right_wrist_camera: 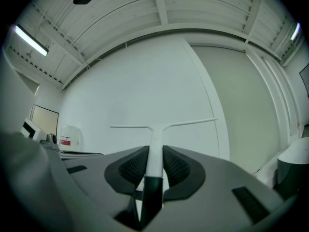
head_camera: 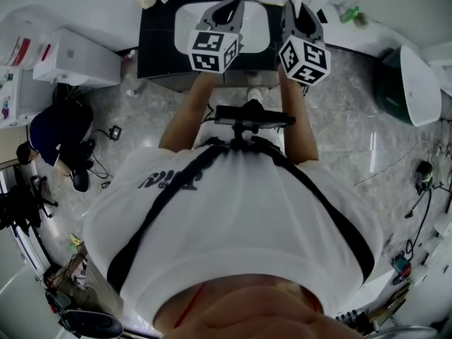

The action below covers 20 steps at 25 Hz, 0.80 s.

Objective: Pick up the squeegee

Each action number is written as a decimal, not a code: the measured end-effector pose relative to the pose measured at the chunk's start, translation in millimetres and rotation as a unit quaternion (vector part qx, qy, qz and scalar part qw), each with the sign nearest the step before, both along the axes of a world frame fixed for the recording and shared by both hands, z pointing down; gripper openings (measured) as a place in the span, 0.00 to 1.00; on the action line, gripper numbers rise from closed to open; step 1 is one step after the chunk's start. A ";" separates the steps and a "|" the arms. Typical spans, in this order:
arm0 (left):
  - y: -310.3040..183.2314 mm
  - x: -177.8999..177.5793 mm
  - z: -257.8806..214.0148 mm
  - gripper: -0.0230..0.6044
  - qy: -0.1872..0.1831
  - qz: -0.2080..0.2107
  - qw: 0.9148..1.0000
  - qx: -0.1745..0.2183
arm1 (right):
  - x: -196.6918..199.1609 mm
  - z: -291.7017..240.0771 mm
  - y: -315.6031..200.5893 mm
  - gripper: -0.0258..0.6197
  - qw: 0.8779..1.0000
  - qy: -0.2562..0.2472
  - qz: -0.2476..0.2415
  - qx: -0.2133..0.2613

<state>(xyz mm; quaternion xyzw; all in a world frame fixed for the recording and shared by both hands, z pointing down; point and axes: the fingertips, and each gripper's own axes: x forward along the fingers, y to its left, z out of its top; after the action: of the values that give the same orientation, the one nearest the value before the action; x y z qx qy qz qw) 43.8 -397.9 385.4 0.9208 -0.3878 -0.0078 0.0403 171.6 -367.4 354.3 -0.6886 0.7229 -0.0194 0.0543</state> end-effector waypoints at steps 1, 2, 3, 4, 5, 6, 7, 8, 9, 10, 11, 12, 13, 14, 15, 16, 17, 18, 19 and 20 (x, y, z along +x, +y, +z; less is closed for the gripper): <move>-0.1 0.6 0.1 0.05 0.000 -0.001 1.000 0.000 | 2.1 0.8 -0.2 0.19 1.000 0.001 0.002 -0.002; -0.1 1.4 0.5 0.05 0.000 -0.001 1.000 -0.001 | 4.5 1.9 -0.4 0.19 1.000 0.001 0.004 -0.005; -0.1 2.1 1.1 0.05 0.000 -0.002 1.000 -0.001 | 6.8 3.0 -0.6 0.19 1.000 0.001 0.005 -0.007; 0.0 2.8 1.9 0.05 0.000 -0.002 1.000 -0.002 | 8.7 4.0 -0.8 0.19 1.000 0.000 0.006 -0.008; 0.0 3.3 2.8 0.05 0.001 -0.003 1.000 -0.003 | 10.2 4.7 -1.0 0.19 1.000 -0.001 0.006 -0.008; 0.0 4.0 3.5 0.05 0.002 -0.003 1.000 -0.004 | 11.3 5.2 -1.2 0.19 1.000 -0.001 0.006 -0.008; -0.1 5.1 4.2 0.05 0.003 -0.002 1.000 -0.005 | 12.3 5.6 -1.6 0.19 1.000 -0.001 0.006 -0.008; -0.1 6.4 4.8 0.05 0.004 -0.001 1.000 -0.006 | 13.1 6.0 -2.0 0.19 1.000 -0.001 0.006 -0.008; -0.1 7.9 5.2 0.05 0.004 0.000 1.000 -0.006 | 13.7 6.5 -2.3 0.19 1.000 -0.001 0.006 -0.008; 0.0 9.3 5.3 0.05 0.005 0.001 1.000 -0.007 | 13.9 7.0 -2.5 0.19 1.000 -0.001 0.006 -0.009; 0.0 10.7 5.4 0.05 0.005 0.002 1.000 -0.007 | 14.2 7.4 -2.6 0.19 1.000 -0.001 0.005 -0.010; -0.2 12.2 5.6 0.05 0.005 0.003 1.000 -0.008 | 14.8 7.8 -2.8 0.19 1.000 -0.001 0.005 -0.011; -0.6 13.9 6.0 0.05 0.005 0.003 1.000 -0.008 | 15.9 8.2 -3.1 0.19 1.000 0.000 0.005 -0.011; -1.1 15.6 6.6 0.05 0.005 0.004 1.000 -0.009 | 17.4 8.7 -3.6 0.19 1.000 0.001 0.006 -0.012; -1.6 17.2 7.6 0.05 0.005 0.004 1.000 -0.010 | 19.0 9.3 -4.1 0.19 1.000 0.000 0.007 -0.013; -1.8 18.5 8.9 0.05 0.004 0.005 1.000 -0.012 | 20.5 10.0 -4.5 0.19 1.000 0.000 0.008 -0.013; -1.7 19.5 10.2 0.05 0.003 0.005 1.000 -0.014 | 21.6 10.8 -4.9 0.19 1.000 -0.002 0.009 -0.015; -1.4 20.6 11.4 0.05 0.003 0.005 1.000 -0.016 | 22.3 11.8 -5.3 0.19 1.000 -0.003 0.010 -0.016; -1.2 21.9 12.3 0.05 0.003 0.006 1.000 -0.017 | 22.9 12.8 -5.7 0.19 1.000 -0.004 0.010 -0.017; -1.0 23.6 12.8 0.05 0.003 0.007 1.000 -0.017 | 23.4 13.6 -6.2 0.19 1.000 -0.004 0.010 -0.017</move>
<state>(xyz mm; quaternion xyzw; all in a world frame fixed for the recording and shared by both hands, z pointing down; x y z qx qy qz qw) 67.5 -398.9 398.2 0.9228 -0.3811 -0.0036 0.0575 195.0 -373.6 368.0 -0.6964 0.7154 -0.0341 0.0452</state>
